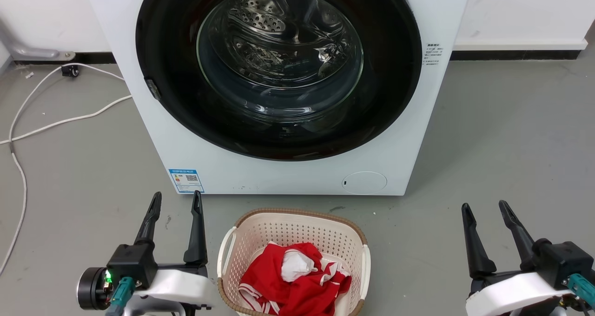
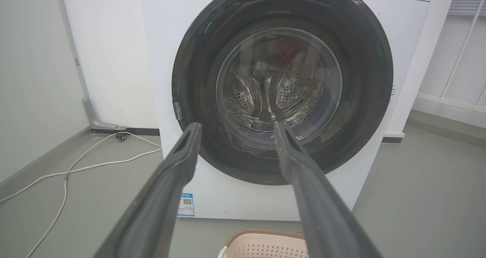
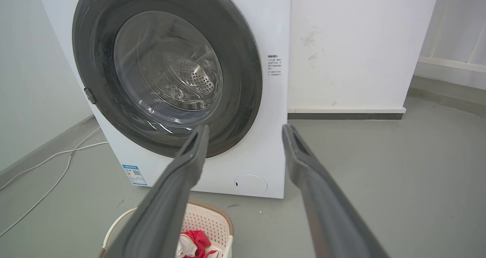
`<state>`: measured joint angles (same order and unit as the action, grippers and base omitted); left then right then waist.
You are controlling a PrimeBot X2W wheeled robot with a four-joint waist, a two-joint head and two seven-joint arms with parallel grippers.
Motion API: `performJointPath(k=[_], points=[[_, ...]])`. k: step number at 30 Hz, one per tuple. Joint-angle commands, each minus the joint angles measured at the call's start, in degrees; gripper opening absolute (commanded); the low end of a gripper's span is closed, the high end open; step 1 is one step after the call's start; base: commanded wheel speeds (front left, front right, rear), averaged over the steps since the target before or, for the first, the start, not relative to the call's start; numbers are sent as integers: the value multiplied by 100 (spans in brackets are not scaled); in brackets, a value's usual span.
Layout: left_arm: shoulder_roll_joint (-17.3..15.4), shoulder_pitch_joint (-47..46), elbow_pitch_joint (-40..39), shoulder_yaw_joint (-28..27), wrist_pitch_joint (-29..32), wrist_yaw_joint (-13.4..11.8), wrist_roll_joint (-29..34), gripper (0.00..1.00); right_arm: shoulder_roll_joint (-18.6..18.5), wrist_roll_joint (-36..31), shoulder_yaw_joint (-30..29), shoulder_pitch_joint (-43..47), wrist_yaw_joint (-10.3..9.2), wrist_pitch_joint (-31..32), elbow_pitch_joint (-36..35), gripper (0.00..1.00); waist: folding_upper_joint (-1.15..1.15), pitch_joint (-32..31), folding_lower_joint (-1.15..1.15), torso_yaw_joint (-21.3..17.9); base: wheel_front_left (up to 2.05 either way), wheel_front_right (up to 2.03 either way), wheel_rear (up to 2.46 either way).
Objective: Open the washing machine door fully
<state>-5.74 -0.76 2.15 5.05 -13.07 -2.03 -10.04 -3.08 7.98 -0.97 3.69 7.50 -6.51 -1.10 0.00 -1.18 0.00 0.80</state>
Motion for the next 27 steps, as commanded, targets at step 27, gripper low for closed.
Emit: performJointPath(k=[27], points=[[138, 131, 129, -138, -227, 119, 649, 100, 31, -508, 35, 93, -3, -103, 38, 100, 0, -3, 0, 6, 0, 0, 0]])
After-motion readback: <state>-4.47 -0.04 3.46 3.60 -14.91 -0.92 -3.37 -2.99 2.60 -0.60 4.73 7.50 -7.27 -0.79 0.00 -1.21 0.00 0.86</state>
